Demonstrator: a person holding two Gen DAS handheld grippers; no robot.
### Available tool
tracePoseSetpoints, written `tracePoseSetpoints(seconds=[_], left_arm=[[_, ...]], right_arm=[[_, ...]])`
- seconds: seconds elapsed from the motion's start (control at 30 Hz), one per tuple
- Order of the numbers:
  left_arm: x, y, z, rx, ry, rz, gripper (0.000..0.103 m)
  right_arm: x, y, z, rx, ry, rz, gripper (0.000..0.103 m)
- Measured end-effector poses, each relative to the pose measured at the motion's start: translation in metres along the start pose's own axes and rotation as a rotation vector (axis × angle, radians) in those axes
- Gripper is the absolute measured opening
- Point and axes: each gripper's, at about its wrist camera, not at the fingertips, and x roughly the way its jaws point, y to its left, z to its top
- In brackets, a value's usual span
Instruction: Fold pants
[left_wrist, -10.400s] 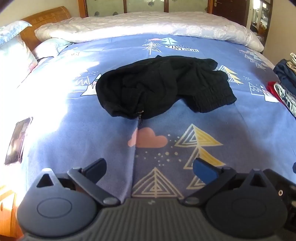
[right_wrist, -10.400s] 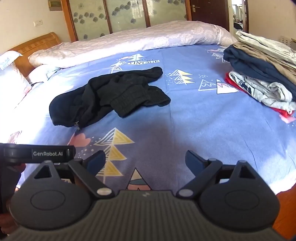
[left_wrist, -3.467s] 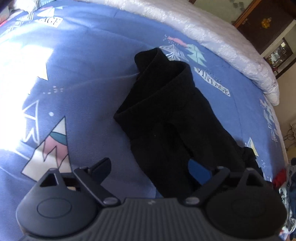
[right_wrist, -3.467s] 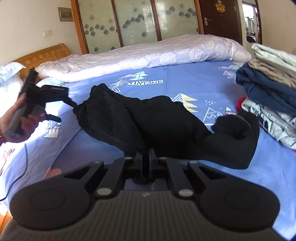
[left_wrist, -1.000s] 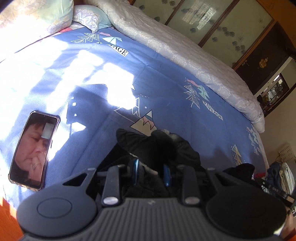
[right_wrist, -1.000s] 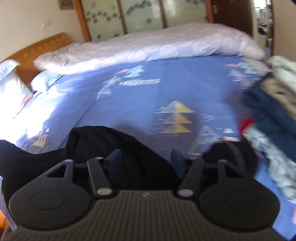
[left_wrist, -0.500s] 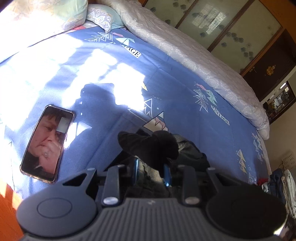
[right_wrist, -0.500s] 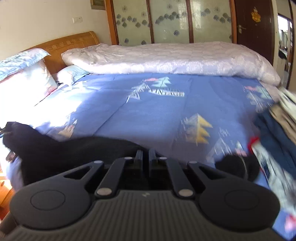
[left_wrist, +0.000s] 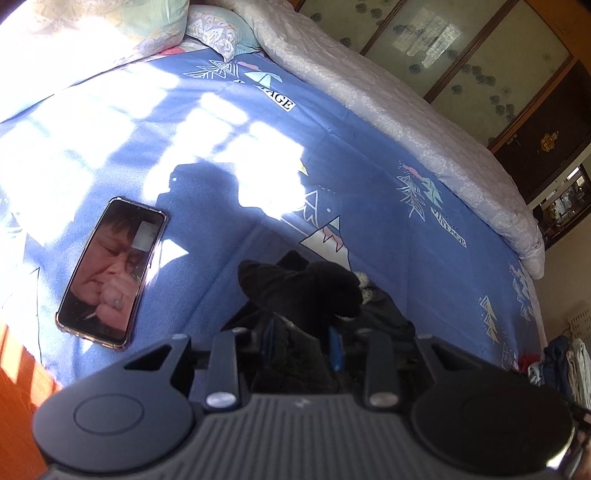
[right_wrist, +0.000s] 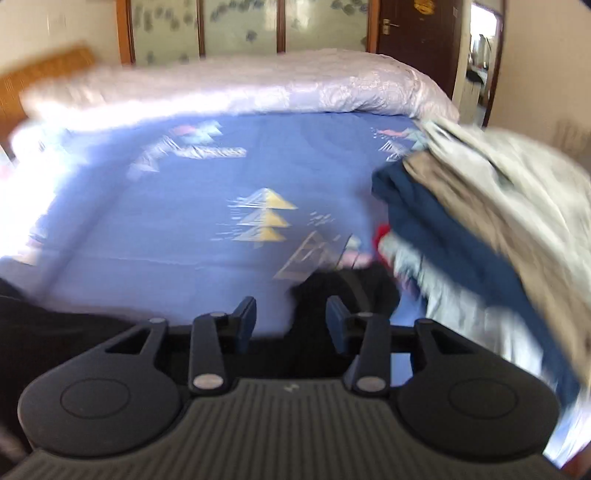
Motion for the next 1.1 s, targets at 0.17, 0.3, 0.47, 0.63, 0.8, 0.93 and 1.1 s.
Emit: tracePoseSetpoints(seconds=[0.17, 0.3, 0.47, 0.63, 0.8, 0.93, 1.1], left_arm=[[0.002, 0.001, 0.005, -0.01, 0.011, 0.0, 0.027], [0.006, 0.001, 0.014, 0.009, 0.011, -0.004, 0.027], [0.012, 0.008, 0.017, -0.012, 0.007, -0.009, 0.027], [0.015, 0.016, 0.013, -0.036, 0.026, -0.006, 0.027], [0.01, 0.015, 0.012, -0.04, 0.026, -0.006, 0.027], [0.006, 0.005, 0.014, -0.016, 0.018, 0.009, 0.027], [0.005, -0.001, 0.016, -0.011, 0.004, 0.022, 0.027]], right_arm=[[0.112, -0.01, -0.006, -0.021, 0.263, -0.13, 0.052], [0.091, -0.015, 0.02, 0.06, 0.145, -0.06, 0.009], [-0.019, -0.053, 0.032, 0.226, -0.166, 0.061, 0.009], [-0.055, -0.102, -0.047, 0.386, -0.135, -0.031, 0.013], [-0.05, -0.124, -0.118, 0.399, 0.067, -0.289, 0.018], [-0.064, -0.115, -0.111, 0.357, -0.011, -0.212, 0.019], [-0.015, -0.097, -0.068, 0.186, -0.034, -0.195, 0.045]])
